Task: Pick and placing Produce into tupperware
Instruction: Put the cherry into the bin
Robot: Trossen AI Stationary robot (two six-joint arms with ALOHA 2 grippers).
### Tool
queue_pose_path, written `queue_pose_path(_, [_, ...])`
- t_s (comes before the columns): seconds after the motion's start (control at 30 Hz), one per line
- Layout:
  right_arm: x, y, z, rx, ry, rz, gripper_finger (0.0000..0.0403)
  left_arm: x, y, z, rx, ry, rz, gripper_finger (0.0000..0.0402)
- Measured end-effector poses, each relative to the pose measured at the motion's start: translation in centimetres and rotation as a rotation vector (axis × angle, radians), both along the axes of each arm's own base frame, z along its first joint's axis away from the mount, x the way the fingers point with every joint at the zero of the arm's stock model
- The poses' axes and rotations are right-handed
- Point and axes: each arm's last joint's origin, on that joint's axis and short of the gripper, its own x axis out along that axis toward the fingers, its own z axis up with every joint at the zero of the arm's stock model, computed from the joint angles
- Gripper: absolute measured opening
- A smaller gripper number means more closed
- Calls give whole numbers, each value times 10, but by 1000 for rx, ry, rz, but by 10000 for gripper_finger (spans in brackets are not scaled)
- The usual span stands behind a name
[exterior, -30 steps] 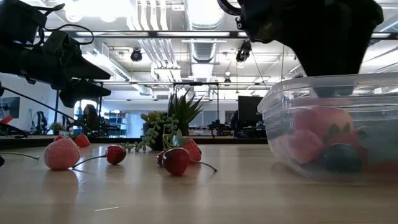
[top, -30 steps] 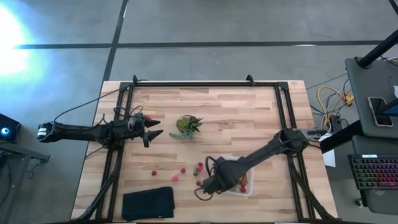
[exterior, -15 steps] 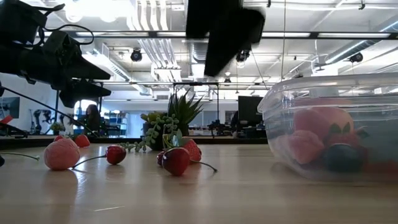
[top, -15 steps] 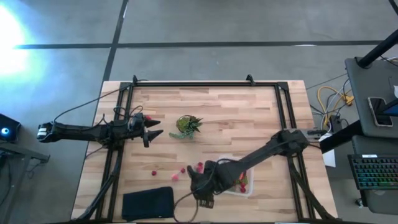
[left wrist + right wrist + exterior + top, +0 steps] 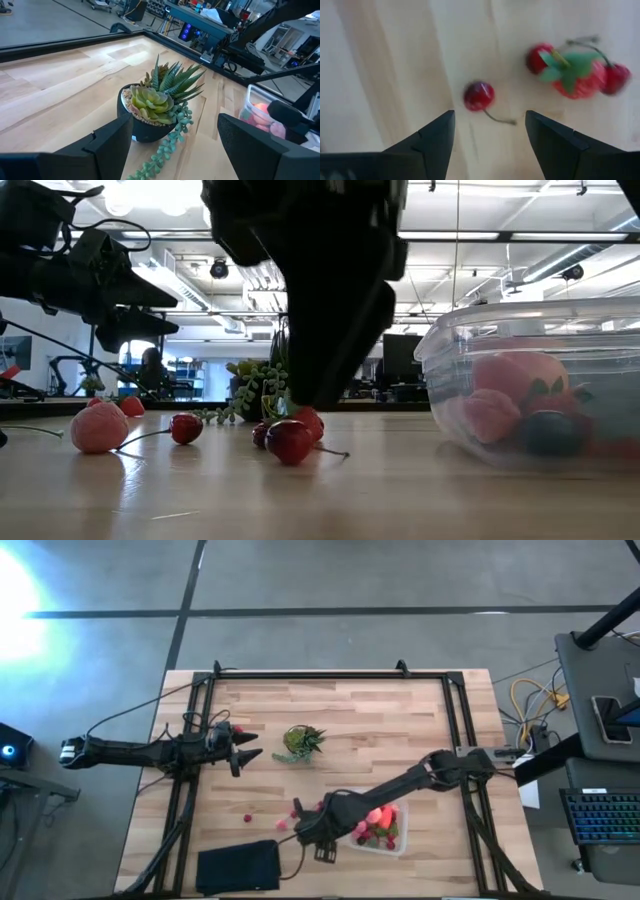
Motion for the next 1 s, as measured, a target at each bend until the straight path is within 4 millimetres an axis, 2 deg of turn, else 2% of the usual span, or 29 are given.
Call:
queue_pose_path(0.17, [7, 4, 0, 35, -76, 2, 234, 0, 0, 0, 0, 1, 0, 277])
queue_pose_path(0.37, [9, 4, -15, 38, -41, 3, 236, 0, 0, 0, 0, 2, 0, 277])
queue_pose_path(0.5, [11, 4, -18, 41, -50, 0, 224, 0, 0, 0, 0, 1, 0, 277])
queue_pose_path(1.0, [11, 2, -20, 15, -54, -9, 121, 0, 0, 0, 0, 1, 0, 277])
